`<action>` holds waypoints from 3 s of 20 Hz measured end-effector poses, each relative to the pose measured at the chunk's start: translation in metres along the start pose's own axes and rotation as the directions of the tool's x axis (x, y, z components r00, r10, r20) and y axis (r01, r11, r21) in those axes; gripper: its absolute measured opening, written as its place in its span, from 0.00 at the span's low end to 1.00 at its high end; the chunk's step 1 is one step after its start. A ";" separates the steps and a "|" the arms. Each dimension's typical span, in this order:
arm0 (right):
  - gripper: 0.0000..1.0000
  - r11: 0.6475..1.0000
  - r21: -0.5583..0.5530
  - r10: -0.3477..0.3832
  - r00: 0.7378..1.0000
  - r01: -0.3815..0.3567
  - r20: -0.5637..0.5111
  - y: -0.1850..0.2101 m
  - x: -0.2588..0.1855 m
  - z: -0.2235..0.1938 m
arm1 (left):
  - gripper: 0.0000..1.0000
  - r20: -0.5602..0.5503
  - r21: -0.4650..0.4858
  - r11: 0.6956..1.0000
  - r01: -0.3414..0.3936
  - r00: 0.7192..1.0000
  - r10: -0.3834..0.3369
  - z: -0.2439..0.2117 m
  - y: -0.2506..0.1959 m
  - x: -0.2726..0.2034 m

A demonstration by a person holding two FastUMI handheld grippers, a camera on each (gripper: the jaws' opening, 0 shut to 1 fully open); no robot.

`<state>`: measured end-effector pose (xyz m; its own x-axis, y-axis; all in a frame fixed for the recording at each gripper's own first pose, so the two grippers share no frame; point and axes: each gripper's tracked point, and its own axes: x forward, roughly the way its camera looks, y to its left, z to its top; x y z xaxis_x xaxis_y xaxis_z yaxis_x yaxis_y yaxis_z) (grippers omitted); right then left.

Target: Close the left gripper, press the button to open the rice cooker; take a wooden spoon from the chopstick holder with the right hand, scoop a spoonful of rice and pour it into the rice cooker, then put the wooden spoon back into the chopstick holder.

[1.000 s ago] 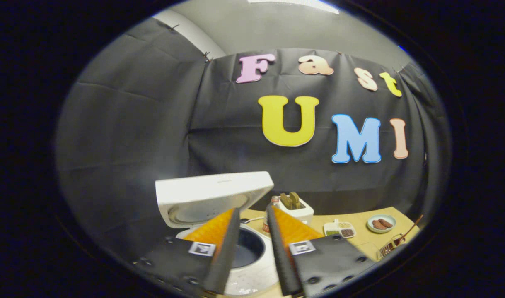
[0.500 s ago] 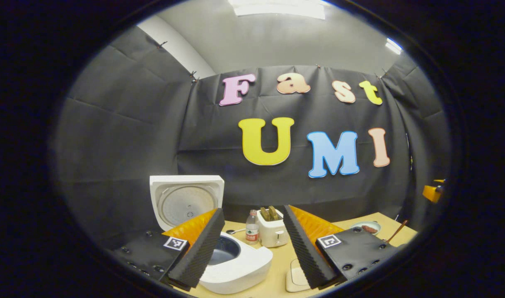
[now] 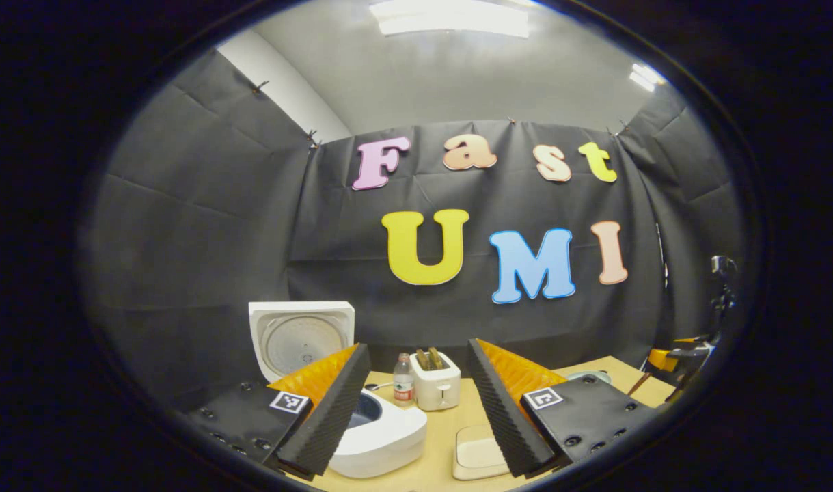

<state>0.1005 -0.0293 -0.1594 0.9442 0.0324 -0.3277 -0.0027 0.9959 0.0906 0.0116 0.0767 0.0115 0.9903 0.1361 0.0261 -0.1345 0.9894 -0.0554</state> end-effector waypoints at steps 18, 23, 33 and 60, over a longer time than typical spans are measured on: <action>0.80 0.986 0.164 0.064 0.950 -0.014 -0.305 0.006 0.044 -0.117 | 0.98 -0.026 0.118 0.983 -0.138 0.990 0.142 0.007 0.033 -0.037; 0.27 0.979 0.197 0.107 0.941 -0.044 -0.321 0.017 0.047 -0.120 | 0.98 -0.027 0.111 0.982 -0.152 0.987 0.156 0.006 0.044 -0.039; 0.08 0.980 0.190 0.109 0.958 -0.059 -0.266 0.029 0.033 -0.069 | 0.98 0.000 0.073 0.986 -0.147 0.989 0.148 0.010 0.073 -0.034; 0.08 0.972 0.097 0.232 0.947 -0.215 -0.223 0.222 0.010 -0.082 | 0.98 -0.045 0.052 0.983 -0.177 0.983 0.179 -0.035 0.228 -0.047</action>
<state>0.0824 0.1990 -0.2193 0.8201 0.2801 -0.4990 -0.1737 0.9527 0.2493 -0.0646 0.2942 -0.0371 0.9508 0.3085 -0.0289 -0.3089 0.9511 -0.0071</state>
